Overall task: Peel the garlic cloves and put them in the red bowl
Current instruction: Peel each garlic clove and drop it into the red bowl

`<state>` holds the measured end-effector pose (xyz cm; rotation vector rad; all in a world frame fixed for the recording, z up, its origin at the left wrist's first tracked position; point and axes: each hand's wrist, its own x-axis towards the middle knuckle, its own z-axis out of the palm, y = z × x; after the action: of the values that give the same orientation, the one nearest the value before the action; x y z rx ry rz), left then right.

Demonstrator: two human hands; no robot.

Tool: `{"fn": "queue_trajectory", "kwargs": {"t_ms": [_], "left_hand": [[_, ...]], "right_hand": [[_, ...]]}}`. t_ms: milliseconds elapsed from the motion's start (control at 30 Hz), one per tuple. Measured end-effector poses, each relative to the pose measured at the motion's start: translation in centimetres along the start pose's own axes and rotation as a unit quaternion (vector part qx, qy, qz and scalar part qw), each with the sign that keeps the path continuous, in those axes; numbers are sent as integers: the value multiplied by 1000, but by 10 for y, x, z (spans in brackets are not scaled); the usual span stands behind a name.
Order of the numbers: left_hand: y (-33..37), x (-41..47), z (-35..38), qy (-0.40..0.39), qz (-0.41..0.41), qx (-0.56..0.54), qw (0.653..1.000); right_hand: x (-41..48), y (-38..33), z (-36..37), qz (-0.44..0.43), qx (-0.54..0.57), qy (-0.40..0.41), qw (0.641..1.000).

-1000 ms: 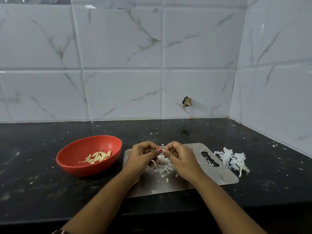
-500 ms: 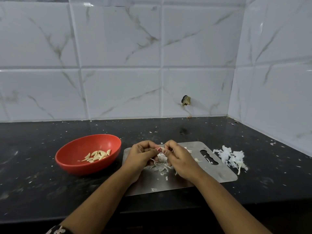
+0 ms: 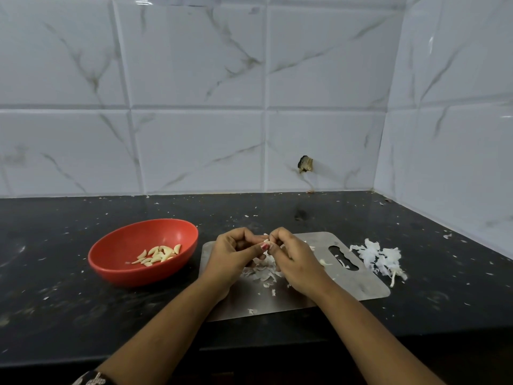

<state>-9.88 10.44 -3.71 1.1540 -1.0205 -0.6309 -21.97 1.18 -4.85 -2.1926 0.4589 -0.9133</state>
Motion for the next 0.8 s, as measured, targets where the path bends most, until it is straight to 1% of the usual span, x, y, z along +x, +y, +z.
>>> {"fn": "queue_trajectory", "kwargs": {"t_ms": [100,367,533,667,800], "left_hand": [[-1,0,1,11,7,17,1000],[-2,-2,3,78,25,124,989],[1,-5,5,85,29,126,988],[4,-8,6,59,14,131,990],[7,-8,7,32,-9,149,988]], "right_hand": [[-1,0,-1,-5,-32,7,999],[-1,0,1,13,-95,24,995],[-2,1,-1,29,-98,62,993],[-3,-1,-4,-18,-77,73,994],[-2,5,-7,-72,-114,63,989]]}}
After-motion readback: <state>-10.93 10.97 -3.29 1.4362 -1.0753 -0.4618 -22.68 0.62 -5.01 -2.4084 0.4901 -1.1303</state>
